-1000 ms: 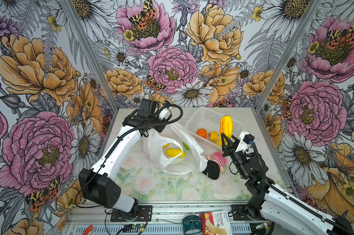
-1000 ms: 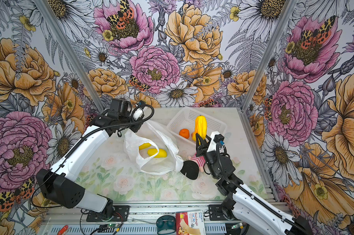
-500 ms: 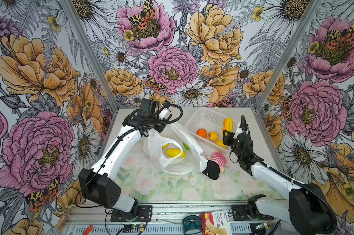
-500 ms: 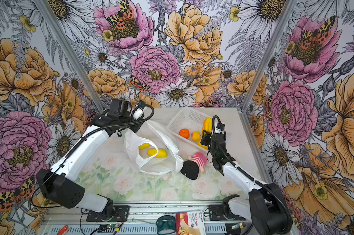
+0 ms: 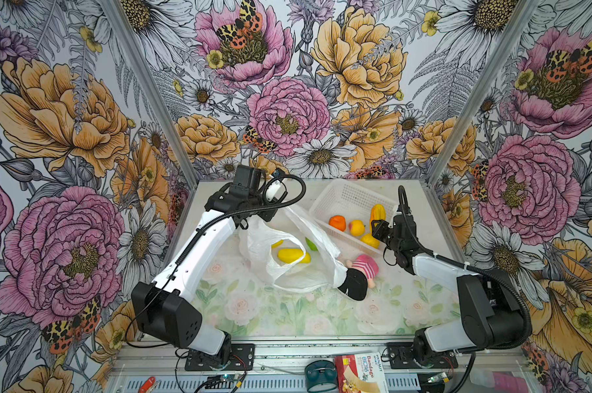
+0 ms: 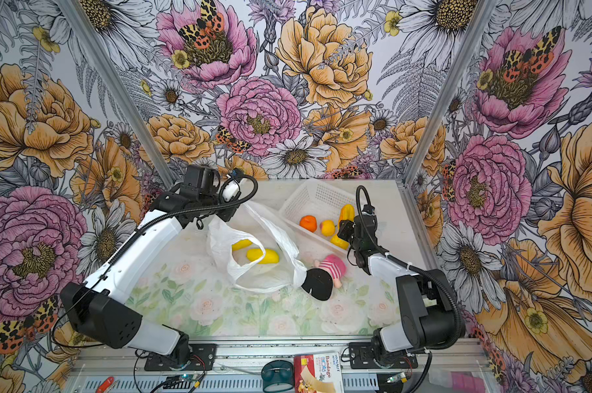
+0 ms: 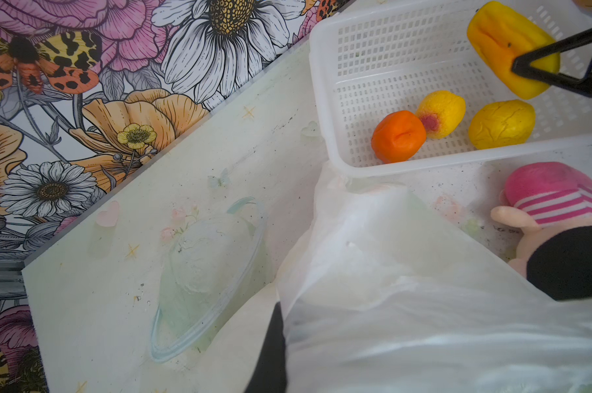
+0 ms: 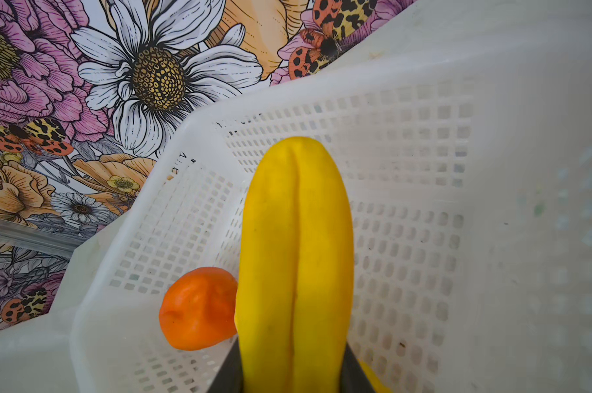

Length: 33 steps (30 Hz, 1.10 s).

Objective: Untie the knot of the plastic bag and take out the fruit
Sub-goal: 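Open the right gripper to drop the mango into the basket, then move the open right gripper back over the bag opening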

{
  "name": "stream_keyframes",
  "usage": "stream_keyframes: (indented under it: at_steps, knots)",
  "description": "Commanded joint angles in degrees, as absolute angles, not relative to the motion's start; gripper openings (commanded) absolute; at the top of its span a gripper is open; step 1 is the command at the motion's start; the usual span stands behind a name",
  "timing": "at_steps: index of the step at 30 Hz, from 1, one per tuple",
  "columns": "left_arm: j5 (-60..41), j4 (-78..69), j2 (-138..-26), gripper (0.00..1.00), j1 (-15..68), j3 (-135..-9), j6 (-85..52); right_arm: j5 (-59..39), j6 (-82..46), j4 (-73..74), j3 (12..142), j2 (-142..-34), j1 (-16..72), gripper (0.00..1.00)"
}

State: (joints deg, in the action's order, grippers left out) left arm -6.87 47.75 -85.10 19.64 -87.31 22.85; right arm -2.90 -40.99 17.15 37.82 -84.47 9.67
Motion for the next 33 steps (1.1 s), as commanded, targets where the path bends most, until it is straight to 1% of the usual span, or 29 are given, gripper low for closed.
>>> stream_keyframes:
  at_steps: [1,4,11,14,16,22,24,27,30,33]
  knots:
    - [-6.49,46.76,-84.01,0.00,19.38,-88.80,22.59,-4.22,-42.13,17.74,39.21,-86.49,9.06,0.04]
    - [-6.46,46.76,-84.02,0.00,19.38,-88.88,22.59,-4.38,-42.21,17.74,39.39,-87.36,8.61,0.11]
    - [-6.59,46.76,-84.09,0.00,19.40,-88.95,22.54,-4.49,-42.08,17.83,39.55,-87.74,8.19,0.16]
    - [-6.56,46.76,-84.10,0.00,19.41,-88.94,22.50,-4.32,-41.75,17.84,39.62,-87.86,8.26,0.28]
    - [-6.55,46.76,-84.11,0.00,19.41,-88.90,22.50,-4.48,-41.61,17.84,39.77,-88.13,8.22,0.39]
    - [-6.60,46.76,-84.02,0.00,19.41,-88.95,22.50,-5.81,-40.70,18.01,40.43,-88.86,8.25,0.62]
    - [-6.64,46.71,-84.02,0.00,19.36,-88.95,22.50,-5.84,-40.46,18.10,40.19,-88.38,8.26,0.64]
    - [-6.68,46.76,-84.02,0.00,19.34,-88.95,22.50,-5.80,-40.14,19.01,38.86,-86.15,8.19,0.65]
    - [-6.72,46.75,-84.02,0.00,19.30,-88.95,22.50,-5.53,-39.83,20.26,36.54,-81.56,8.46,0.65]
    - [-6.68,46.76,-84.02,0.00,19.34,-88.94,22.46,-4.10,-38.59,20.84,33.92,-74.60,9.81,0.65]
